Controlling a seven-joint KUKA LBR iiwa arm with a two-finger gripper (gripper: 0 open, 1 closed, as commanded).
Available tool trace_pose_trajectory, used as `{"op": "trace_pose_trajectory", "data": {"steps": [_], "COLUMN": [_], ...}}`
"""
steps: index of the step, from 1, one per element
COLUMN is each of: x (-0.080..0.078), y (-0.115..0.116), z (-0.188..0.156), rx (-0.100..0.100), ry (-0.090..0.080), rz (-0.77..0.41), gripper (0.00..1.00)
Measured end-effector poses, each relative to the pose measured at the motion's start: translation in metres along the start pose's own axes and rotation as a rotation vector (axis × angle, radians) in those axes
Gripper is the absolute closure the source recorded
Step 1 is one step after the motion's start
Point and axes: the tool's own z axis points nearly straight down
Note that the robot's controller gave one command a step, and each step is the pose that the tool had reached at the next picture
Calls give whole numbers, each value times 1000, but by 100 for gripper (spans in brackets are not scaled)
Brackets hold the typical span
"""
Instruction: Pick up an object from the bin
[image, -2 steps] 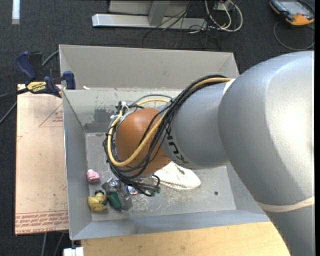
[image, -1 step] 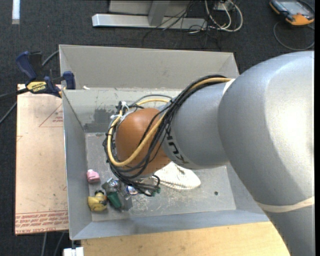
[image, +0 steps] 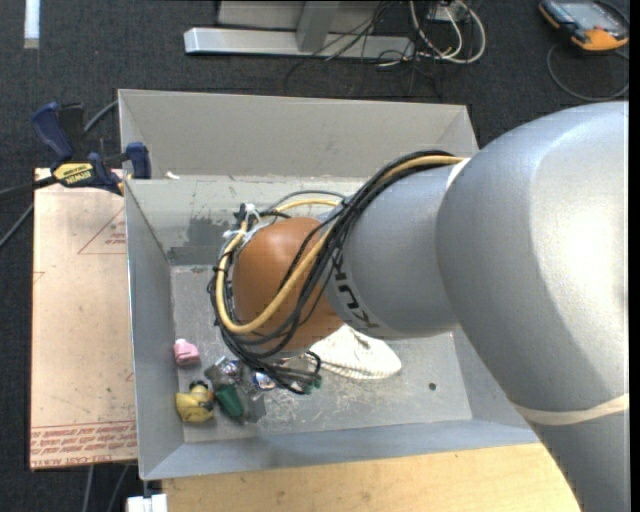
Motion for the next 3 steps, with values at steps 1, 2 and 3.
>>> {"op": "trace_pose_trajectory", "data": {"steps": [1,2,3], "x": [-2,2,7], "y": [-2,-4,2], "z": [0,0,0], "rx": [0,-2,-2], "ry": [-1,-1,-2], "rz": [3,17,53], "gripper": [100,100,100]}}
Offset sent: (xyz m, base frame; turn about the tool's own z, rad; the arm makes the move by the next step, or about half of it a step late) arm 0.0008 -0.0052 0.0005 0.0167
